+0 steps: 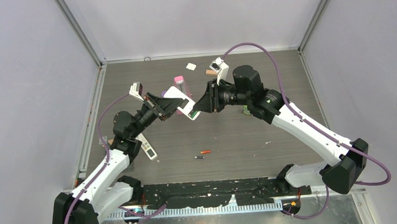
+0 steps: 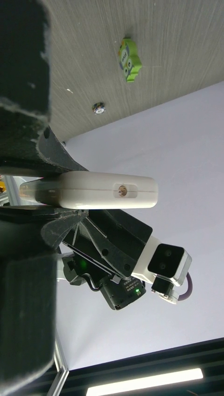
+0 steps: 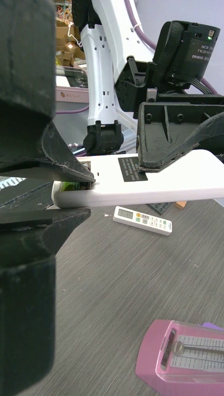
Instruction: Load the batteries into the remote control
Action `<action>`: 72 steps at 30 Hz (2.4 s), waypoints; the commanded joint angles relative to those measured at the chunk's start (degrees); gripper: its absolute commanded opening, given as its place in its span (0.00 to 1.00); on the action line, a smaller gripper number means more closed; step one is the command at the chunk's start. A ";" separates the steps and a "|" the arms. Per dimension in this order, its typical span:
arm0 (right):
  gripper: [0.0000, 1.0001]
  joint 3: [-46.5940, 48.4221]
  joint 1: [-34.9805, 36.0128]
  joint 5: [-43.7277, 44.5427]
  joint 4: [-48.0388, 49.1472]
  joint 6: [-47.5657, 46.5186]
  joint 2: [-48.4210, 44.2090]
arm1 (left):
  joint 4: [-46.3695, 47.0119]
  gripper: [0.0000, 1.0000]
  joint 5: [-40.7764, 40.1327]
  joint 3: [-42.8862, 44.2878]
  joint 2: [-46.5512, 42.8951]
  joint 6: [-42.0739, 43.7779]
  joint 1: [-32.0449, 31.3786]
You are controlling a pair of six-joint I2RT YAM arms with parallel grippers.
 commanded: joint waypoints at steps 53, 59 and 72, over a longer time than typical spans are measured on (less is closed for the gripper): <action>0.39 58.32 -14.64 30.47 29.21 24.36 75.94 | -32.38 0.00 0.31 11.82 -1.82 14.05 14.65; 0.39 62.36 -14.64 32.99 27.92 29.74 80.62 | -31.68 0.00 0.66 12.45 -0.16 13.96 15.09; 0.38 63.85 -14.79 37.16 19.25 35.49 82.71 | -29.23 0.00 1.19 12.12 2.08 12.83 16.27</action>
